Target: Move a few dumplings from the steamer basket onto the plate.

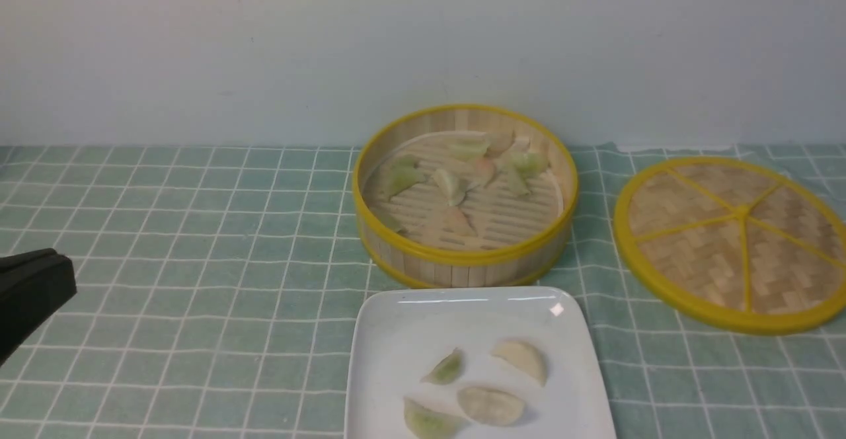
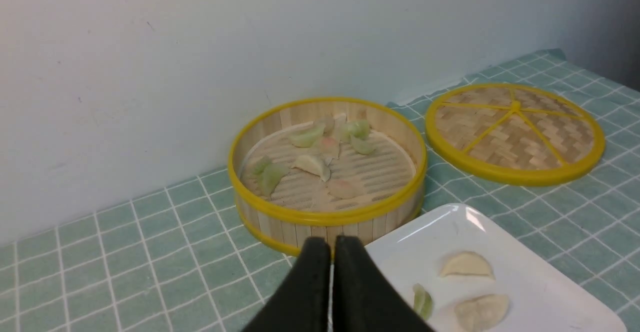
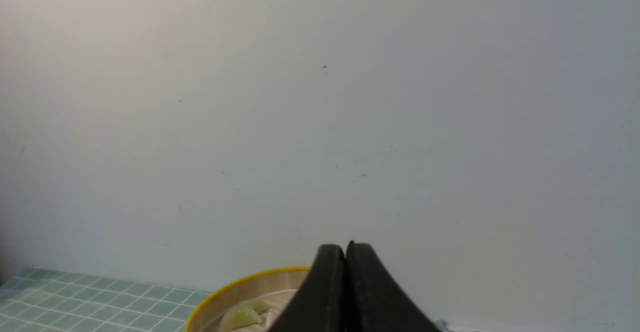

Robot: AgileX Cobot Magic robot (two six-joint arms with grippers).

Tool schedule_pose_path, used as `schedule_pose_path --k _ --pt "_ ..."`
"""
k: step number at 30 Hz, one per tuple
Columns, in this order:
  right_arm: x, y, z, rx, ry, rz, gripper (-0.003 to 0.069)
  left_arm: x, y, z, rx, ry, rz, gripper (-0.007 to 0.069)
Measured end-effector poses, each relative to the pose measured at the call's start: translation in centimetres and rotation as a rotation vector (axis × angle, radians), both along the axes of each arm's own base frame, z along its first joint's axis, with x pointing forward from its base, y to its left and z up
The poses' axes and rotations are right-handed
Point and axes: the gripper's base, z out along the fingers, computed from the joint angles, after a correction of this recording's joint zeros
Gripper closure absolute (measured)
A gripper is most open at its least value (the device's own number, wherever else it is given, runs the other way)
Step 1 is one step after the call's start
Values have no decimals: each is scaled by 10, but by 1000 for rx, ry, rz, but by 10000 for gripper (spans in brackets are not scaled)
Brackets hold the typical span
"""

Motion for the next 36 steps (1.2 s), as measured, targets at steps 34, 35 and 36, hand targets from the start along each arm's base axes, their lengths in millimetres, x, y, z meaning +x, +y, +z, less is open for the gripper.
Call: schedule_pose_path --k 34,35,36 --pt "0 0 0 -2 -3 1 672 -12 28 -183 27 49 406 631" --pt "0 0 0 -2 -3 1 672 -12 28 -183 27 49 406 631" --pt "0 0 0 -2 -3 1 672 -12 28 -183 27 49 406 631"
